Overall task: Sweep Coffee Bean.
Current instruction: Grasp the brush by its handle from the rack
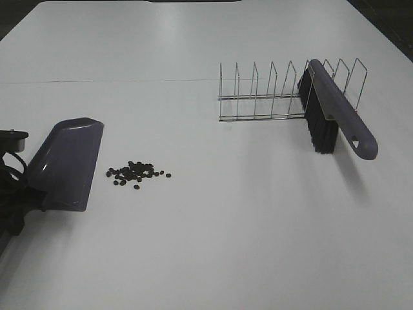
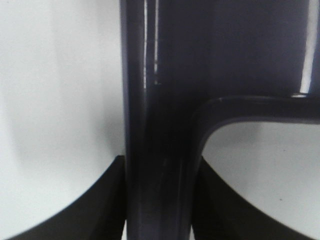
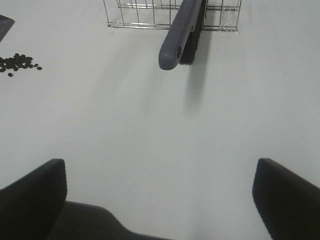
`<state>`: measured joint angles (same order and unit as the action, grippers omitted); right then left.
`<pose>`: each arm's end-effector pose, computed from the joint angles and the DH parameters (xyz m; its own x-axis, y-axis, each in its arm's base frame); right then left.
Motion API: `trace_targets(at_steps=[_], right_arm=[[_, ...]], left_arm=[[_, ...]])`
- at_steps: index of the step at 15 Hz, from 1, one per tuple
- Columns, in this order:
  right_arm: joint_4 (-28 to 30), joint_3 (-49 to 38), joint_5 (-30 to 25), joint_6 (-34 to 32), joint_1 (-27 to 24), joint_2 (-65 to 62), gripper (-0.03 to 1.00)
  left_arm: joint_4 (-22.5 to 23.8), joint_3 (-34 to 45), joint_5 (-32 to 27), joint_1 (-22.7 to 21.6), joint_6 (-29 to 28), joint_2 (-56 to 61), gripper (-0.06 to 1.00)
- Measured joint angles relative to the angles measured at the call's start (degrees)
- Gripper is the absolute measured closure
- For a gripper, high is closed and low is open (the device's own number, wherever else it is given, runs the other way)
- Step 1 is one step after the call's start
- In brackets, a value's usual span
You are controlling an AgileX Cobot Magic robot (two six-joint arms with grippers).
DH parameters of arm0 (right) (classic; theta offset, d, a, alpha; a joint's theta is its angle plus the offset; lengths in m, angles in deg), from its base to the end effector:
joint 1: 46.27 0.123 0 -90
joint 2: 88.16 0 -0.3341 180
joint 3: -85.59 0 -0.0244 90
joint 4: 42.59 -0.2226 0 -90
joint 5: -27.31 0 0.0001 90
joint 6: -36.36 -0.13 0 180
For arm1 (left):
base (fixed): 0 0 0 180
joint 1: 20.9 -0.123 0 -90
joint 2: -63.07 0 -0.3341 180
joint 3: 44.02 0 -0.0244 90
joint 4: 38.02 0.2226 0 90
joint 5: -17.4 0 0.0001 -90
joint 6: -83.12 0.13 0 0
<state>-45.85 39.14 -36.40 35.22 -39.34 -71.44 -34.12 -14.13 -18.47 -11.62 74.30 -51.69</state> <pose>-0.0291 0.0031 0.2634 -0.6019 -0.0278 -0.7981 -0.1340 0.9887 0.0666 0.2846 -0.0412 0.1291 -0.9980 0.0633 0.0040 0.0634 0.9972 0.0404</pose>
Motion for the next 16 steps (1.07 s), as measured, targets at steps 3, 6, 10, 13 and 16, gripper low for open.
trace_targets(at_steps=[3, 6, 10, 13, 16], right_arm=[[0.46, 7.85, 0.06, -0.06, 0.00, 14.90, 0.08], [0.46, 16.16, 0.00, -0.06, 0.00, 28.88, 0.08], [0.46, 34.78, -0.57, -0.06, 0.00, 57.30, 0.09], [0.46, 44.23, -0.57, 0.40, 0.00, 70.65, 0.10], [0.46, 55.75, -3.44, 3.32, 0.00, 85.20, 0.10]], left_arm=[[7.05, 0.00, -0.52, 3.67, -5.96, 0.00, 0.61], [10.77, 0.00, -1.38, 5.10, -11.52, -0.06, 0.61], [11.57, 0.00, -2.75, 5.21, -12.43, -0.11, 0.61], [11.57, 0.00, -2.81, 5.21, -12.43, -0.11, 0.61], [11.29, 0.00, -2.86, 5.21, -11.00, -0.11, 0.61]])
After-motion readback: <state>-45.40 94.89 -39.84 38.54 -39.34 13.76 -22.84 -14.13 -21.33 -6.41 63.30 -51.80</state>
